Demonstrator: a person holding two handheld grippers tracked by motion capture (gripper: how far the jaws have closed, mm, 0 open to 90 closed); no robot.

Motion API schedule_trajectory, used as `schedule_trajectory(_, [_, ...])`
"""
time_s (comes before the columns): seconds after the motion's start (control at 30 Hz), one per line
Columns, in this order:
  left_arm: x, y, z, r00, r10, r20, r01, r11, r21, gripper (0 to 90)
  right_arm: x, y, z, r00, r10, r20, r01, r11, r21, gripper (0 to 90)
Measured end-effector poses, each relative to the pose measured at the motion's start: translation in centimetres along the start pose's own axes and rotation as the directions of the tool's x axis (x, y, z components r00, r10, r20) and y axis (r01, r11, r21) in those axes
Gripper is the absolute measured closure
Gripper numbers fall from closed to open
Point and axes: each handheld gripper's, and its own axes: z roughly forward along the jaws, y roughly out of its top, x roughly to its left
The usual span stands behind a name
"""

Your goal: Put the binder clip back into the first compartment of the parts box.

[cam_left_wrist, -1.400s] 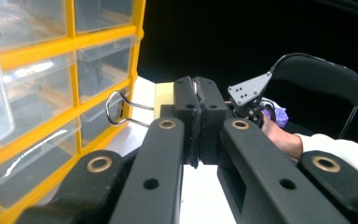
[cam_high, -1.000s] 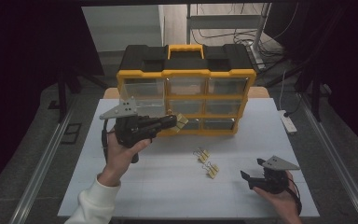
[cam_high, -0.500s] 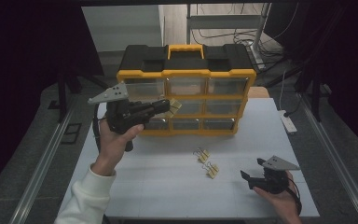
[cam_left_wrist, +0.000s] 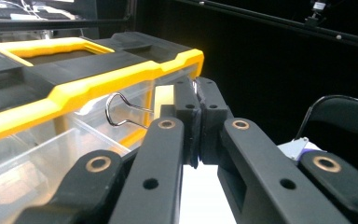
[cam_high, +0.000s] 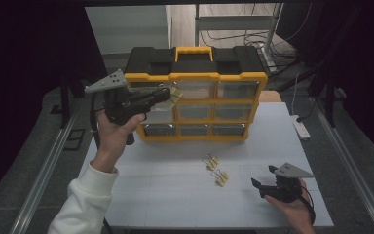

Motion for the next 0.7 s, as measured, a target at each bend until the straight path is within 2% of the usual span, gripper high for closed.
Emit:
schedule_trajectory(0.33, [1.1, 0.0, -0.7, 0.998, -0.001, -0.063, 0.001, 1.0, -0.003, 88.2, 0.0, 0.0, 0.0, 1.0, 0.003, -0.001, -0.003, 1.0, 0.004, 17.4])
schedule_trajectory(0.5, [1.7, -0.2, -1.5, 0.9949, -0.003, -0.101, 0.002, 1.0, -0.009, 88.2, 0.0, 0.0, 0.1, 1.0, 0.003, -0.001, -0.003, 1.0, 0.005, 17.4])
schedule_trajectory(0.7, [2.2, -0.4, -1.6, 0.9925, -0.011, -0.122, 0.011, 0.9999, -0.004, 88.1, 0.0, 0.0, 0.1, 1.0, 0.002, 0.002, -0.002, 1.0, 0.005, 17.4])
